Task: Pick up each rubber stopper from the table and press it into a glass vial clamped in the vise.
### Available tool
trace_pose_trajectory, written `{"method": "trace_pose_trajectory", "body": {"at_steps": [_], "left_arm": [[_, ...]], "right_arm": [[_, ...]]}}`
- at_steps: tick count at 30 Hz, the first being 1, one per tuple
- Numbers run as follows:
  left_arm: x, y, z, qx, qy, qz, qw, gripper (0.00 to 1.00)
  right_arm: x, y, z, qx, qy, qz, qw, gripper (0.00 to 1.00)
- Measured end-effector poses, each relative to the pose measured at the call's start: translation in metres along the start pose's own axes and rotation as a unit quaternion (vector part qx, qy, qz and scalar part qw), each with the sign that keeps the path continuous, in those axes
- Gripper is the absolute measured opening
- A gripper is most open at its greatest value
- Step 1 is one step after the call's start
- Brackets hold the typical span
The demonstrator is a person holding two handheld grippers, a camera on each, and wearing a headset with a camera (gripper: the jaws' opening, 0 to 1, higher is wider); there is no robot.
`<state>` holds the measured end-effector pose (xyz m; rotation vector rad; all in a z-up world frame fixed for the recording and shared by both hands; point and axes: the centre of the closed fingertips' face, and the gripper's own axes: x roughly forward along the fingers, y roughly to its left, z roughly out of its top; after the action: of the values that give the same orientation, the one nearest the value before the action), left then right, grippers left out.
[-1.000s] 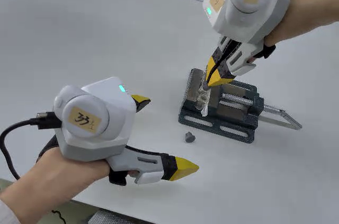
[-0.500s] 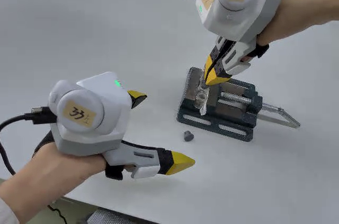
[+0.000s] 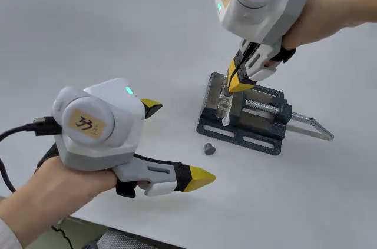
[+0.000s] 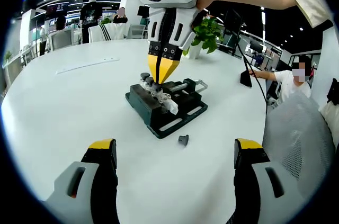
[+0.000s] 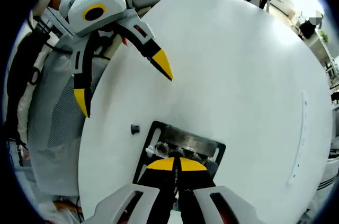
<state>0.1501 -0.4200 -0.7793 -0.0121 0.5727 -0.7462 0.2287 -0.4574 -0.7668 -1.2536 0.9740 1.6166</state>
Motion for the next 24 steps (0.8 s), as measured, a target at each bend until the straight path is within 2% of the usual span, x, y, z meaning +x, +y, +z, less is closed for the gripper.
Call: {"method": "trace_pose_trajectory", "body": {"at_steps": [6,9,13,21,24], "left_arm": [[0.0011,0.0002,0.0001,-0.003,0.0,0.0,1.0,0.91],[0.0017,-0.0004,0.0002,-0.003,0.0,-0.001,1.0,0.91],[0.0011,0.001,-0.0002,-0.005,-0.001,0.001,1.0,0.91],[0.0022,-0.001,-0.0006,-0.007,-0.001,0.001,1.0,0.91],[0.0017,-0.0013,0.0008,-0.004,-0.003,0.0,1.0,0.91]], "right_arm": [[-0.0002,0.001,0.0001,0.013,0.002,0.005,0.9999,0.0],[0.0014,-0.0025,0.0019,0.003,0.02,0.006,0.9998,0.0],[0.0014,0.0022,0.0014,-0.006,0.043,0.005,0.9991,0.0],[0.0001,0.0004,-0.0012,-0.002,0.051,0.001,0.9987,0.0],[-0.0006,0.0009,-0.0027,-0.012,0.045,-0.001,0.9989,0.0]]}}
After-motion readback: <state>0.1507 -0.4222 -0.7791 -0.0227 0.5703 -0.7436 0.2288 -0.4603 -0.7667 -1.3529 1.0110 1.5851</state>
